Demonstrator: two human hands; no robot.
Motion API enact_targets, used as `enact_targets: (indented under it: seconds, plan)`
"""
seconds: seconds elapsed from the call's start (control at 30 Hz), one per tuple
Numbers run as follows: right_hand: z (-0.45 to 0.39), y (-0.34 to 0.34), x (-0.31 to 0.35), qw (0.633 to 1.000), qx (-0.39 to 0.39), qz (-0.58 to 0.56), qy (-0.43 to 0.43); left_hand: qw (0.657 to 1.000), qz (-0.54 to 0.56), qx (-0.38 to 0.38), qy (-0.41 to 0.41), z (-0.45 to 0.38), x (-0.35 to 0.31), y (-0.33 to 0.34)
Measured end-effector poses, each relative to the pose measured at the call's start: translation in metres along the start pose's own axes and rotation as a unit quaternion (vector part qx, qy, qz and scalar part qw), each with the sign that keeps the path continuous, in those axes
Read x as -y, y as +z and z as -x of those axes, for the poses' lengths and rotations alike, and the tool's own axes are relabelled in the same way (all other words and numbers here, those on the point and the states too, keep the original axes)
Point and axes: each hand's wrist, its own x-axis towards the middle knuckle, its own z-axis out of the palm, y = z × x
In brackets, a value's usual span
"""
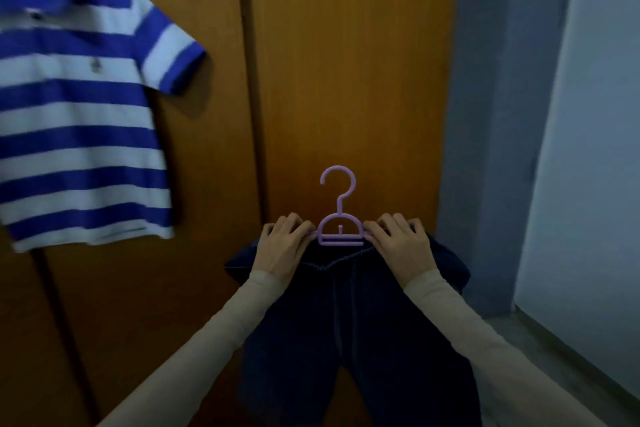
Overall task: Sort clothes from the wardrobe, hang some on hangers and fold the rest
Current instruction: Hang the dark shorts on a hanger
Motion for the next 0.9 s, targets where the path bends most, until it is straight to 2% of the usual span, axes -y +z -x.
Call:
enact_targets:
  seconds: [0.2, 0.33, 0.53, 0.67, 0.77, 0.9]
  plan:
    - [-0.052, 0.004, 0.099, 0.998, -0.039, -0.036, -0.029, 0.995, -0.099, -0.009, -0.002, 0.042, 0.076, -0.080]
    - [-0.086, 0.008, 0.159, 0.995, -0.068, -0.046, -0.058, 0.989, -0.144, 0.007, -0.041, 0.065, 0.118, -0.130]
    - [-0.139, 0.016, 0.225, 0.989, -0.104, -0.069, -0.079, 0.969, -0.194, 0.100, -0.118, 0.081, 0.166, -0.183]
    - [-0.182, 0.029, 0.255, 0.986, -0.105, -0.100, -0.078, 0.969, -0.212, 0.050, -0.117, 0.073, 0.201, -0.203]
    - [-0.217, 0.044, 0.272, 0.986, -0.084, -0.124, -0.069, 0.956, -0.256, 0.056, -0.133, 0.056, 0.236, -0.217]
    - [-0.275, 0.070, 0.290, 0.983, -0.126, -0.121, -0.060, 0.955, -0.268, -0.025, -0.126, 0.024, 0.284, -0.238]
